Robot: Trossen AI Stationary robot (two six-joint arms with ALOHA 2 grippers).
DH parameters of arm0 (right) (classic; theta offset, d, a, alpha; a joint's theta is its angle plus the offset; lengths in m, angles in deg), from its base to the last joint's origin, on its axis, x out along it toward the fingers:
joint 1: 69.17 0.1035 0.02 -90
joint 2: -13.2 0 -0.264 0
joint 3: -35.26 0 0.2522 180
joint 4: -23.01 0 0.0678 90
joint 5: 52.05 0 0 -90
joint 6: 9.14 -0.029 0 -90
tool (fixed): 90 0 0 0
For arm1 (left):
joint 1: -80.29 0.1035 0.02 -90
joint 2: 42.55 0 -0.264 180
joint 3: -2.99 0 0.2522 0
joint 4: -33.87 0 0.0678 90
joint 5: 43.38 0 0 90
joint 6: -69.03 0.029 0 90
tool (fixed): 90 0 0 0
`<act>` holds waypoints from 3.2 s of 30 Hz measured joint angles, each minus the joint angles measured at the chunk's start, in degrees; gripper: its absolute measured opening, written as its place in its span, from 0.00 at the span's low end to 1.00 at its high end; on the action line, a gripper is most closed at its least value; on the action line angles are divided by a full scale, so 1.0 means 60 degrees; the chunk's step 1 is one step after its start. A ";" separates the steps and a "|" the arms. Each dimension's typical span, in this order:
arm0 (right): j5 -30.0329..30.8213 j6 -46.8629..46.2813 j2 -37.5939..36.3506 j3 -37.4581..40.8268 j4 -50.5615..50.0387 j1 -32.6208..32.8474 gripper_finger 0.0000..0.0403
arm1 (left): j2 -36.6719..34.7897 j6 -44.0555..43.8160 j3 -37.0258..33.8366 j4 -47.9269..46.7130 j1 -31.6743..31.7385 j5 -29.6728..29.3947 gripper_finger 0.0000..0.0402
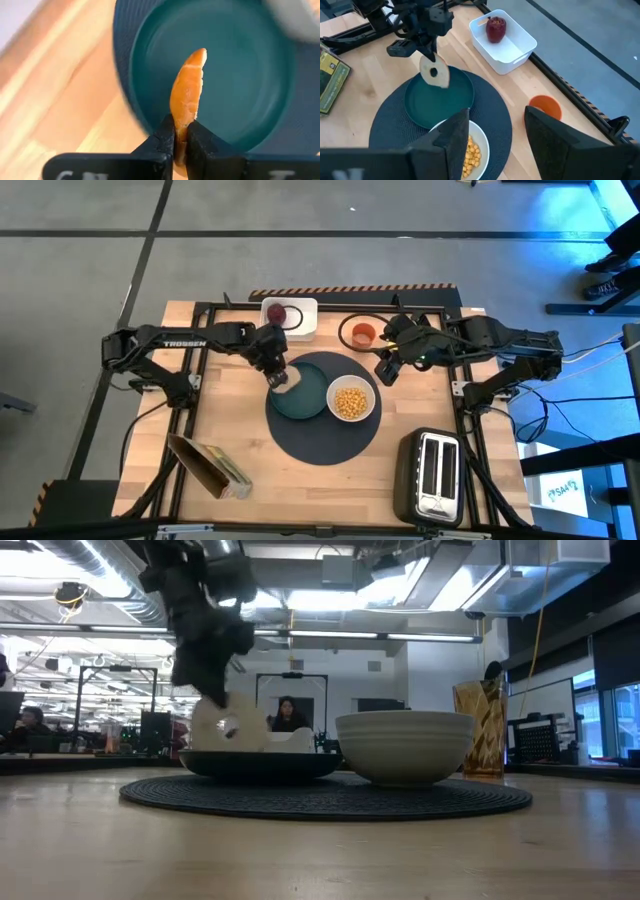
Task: Arrange a breakfast setting
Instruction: Put the toasted bagel on the green plate, then put the apple on the green plate
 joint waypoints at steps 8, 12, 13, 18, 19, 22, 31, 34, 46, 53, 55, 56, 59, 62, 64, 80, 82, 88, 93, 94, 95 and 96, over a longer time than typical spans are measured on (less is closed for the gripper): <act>-0.0059 0.0003 0.0000 0.0000 -0.0318 0.0000 0.45 | 0.0595 0.0041 -0.0004 -0.0290 0.0010 0.0034 0.12; -0.0059 0.0015 0.0000 0.0000 -0.0638 0.0000 0.45 | 0.0439 0.0041 -0.0005 -0.0270 0.0010 0.0001 0.21; -0.0059 0.0051 0.0000 0.0000 -0.0728 0.0000 0.45 | 0.0345 0.0038 -0.0005 -0.0277 0.0010 -0.0082 0.23; 0.0046 0.0563 0.0000 0.0000 -0.1061 0.0000 0.45 | -0.0071 -0.0018 0.0082 -0.0344 0.0061 -0.0318 0.31; 0.0081 0.0725 0.0000 0.0000 -0.1073 0.0000 0.45 | -0.0141 -0.0027 0.0228 -0.0342 0.0089 -0.0319 0.32; 0.0102 0.1145 -0.0004 0.0000 -0.1120 0.0000 0.45 | -0.0269 0.0023 0.1007 -0.0264 0.0182 -0.0592 0.34; 0.0521 0.3136 -0.0007 0.0000 -0.1222 -0.0628 0.45 | 0.0859 0.0568 0.4746 -0.0768 0.1860 -0.1933 0.34; 0.0448 0.3574 -0.0007 0.0000 -0.1113 -0.1174 0.45 | 0.1673 0.0615 0.5904 -0.1376 0.2519 -0.1927 0.34; -0.0566 0.2858 -0.0011 0.0000 -0.0875 -0.2454 0.45 | 0.4577 -0.0997 0.7929 -0.4298 0.4017 -0.2087 0.34; -0.0569 0.2826 -0.0011 0.0000 -0.0315 -0.2452 0.45 | 0.5302 -0.1037 0.7940 -0.4475 0.4224 -0.2704 0.34; -0.0570 0.2824 -0.0011 0.0000 -0.0316 -0.2444 0.45 | 0.5442 -0.1037 0.7940 -0.4469 0.4251 -0.2941 0.34; -0.0569 0.2799 -0.0011 0.0000 -0.0315 -0.2444 0.45 | 0.5496 -0.1037 0.7940 -0.4458 0.4280 -0.3006 0.34; -0.0569 0.2584 -0.0011 0.0000 -0.0335 -0.2437 0.45 | 0.5696 -0.1016 0.7940 -0.4410 0.4352 -0.3066 0.34; -0.0569 0.2493 -0.0011 0.0000 -0.0509 -0.2437 0.45 | 0.5749 -0.0970 0.7940 -0.4338 0.4356 -0.3042 0.34; -0.0569 0.2437 -0.0011 0.0000 -0.0559 -0.2437 0.45 | 0.5738 -0.0968 0.7940 -0.4260 0.4360 -0.3084 0.34; -0.0569 0.2327 -0.0011 0.0000 -0.0757 -0.2437 0.45 | 0.5760 -0.0964 0.7426 -0.3949 0.4473 -0.2644 0.13; -0.0569 0.2324 -0.0011 0.0000 -0.0777 -0.2434 0.45 | 0.5760 -0.0964 0.7328 -0.3940 0.4476 -0.2580 0.11; -0.0569 0.2276 -0.0011 0.0000 -0.1032 -0.2430 0.45 | 0.5760 -0.0928 0.7272 -0.3839 0.4473 -0.2640 0.06; -0.0569 0.2269 -0.0011 0.0000 -0.1062 -0.2430 0.45 | 0.5760 -0.0718 0.7270 -0.3826 0.4455 -0.2633 0.02; -0.0565 0.2276 -0.0011 0.0000 -0.1062 -0.2430 0.45 | 0.5760 -0.0720 0.7272 -0.3826 0.4451 -0.2636 0.02; -0.0559 0.2285 -0.0011 0.0000 -0.1062 -0.2430 0.45 | 0.5760 -0.0720 0.7270 -0.3828 0.4451 -0.2633 0.02; -0.0537 0.2299 -0.0011 0.0000 -0.1062 -0.2430 0.45 | 0.5760 -0.0719 0.7270 -0.3828 0.4450 -0.2632 0.02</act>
